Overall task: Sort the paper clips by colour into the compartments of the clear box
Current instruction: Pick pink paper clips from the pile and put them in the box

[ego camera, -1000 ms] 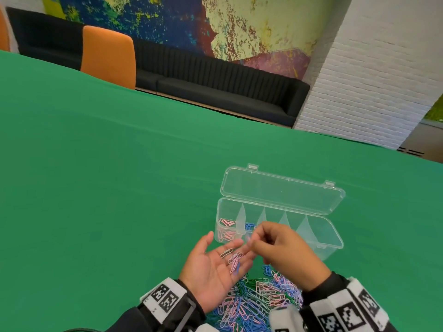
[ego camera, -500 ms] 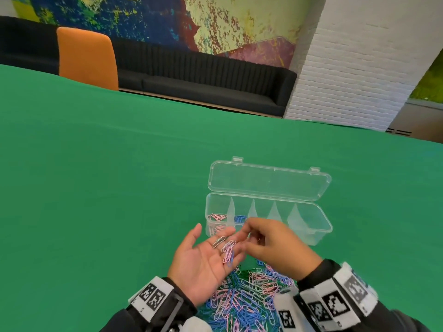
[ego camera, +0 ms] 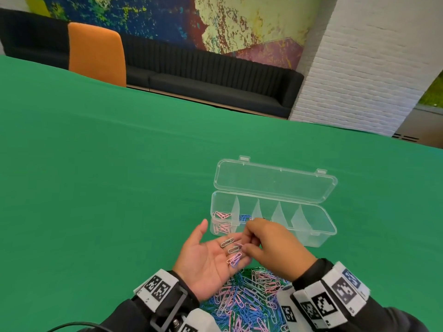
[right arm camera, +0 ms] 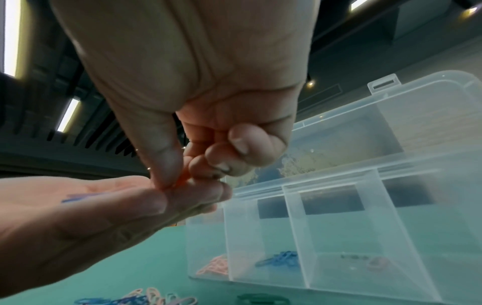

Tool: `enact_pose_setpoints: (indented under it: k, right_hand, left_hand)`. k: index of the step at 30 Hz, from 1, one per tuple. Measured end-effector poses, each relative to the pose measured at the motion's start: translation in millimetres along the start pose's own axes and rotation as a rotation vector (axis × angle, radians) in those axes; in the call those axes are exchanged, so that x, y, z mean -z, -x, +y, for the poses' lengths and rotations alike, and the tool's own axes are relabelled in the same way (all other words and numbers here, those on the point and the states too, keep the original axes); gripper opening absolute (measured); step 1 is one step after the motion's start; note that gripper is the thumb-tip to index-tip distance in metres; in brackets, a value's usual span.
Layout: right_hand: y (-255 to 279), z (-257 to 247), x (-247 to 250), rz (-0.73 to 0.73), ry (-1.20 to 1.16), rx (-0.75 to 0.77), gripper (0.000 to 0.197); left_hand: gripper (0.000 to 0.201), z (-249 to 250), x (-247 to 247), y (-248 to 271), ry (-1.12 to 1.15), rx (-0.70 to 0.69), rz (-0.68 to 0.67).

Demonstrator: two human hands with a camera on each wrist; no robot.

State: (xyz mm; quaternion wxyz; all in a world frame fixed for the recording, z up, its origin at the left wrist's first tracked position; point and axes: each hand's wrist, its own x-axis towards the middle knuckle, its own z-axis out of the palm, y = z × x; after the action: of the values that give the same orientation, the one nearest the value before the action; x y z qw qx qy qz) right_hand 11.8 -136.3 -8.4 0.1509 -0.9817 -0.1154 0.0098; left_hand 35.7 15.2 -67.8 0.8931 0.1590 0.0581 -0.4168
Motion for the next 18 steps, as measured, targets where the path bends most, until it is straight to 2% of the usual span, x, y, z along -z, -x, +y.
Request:
enact_pose_setpoints:
  k: [4,6,8,10,12,15,18]
  right_hand:
    - [1,8,6,0.024,-0.058,-0.048,0.015]
    - [-1,17,14,0.120,-0.071,-0.118,0.020]
    - [-3,26,25,0.235,-0.045,-0.207,0.013]
    - [-1,27,30,0.263,-0.004,-0.227,0.017]
    - [2,18,27,0.172,-0.001,-0.129,0.019]
    - [8,-4,10,-0.002,-0.028,0.080,0.013]
    - [8,-11,-2,-0.030,-0.035,0.137,0.012]
  left_hand:
    - [0.084,1,0,-1,-0.026,-0.002,0.044]
    - [0.082,2,-1,-1,-0.029,-0.004,0.061]
    - [0.081,2,-3,1,-0.026,-0.010,0.059]
    - [0.081,3,-2,1,-0.028,-0.017,0.056]
    - [0.081,3,-1,0,-0.026,-0.021,0.056]
    - [0.079,3,0,0,0.000,-0.025,0.017]
    - [0.075,2,2,-2,0.007,-0.028,0.001]
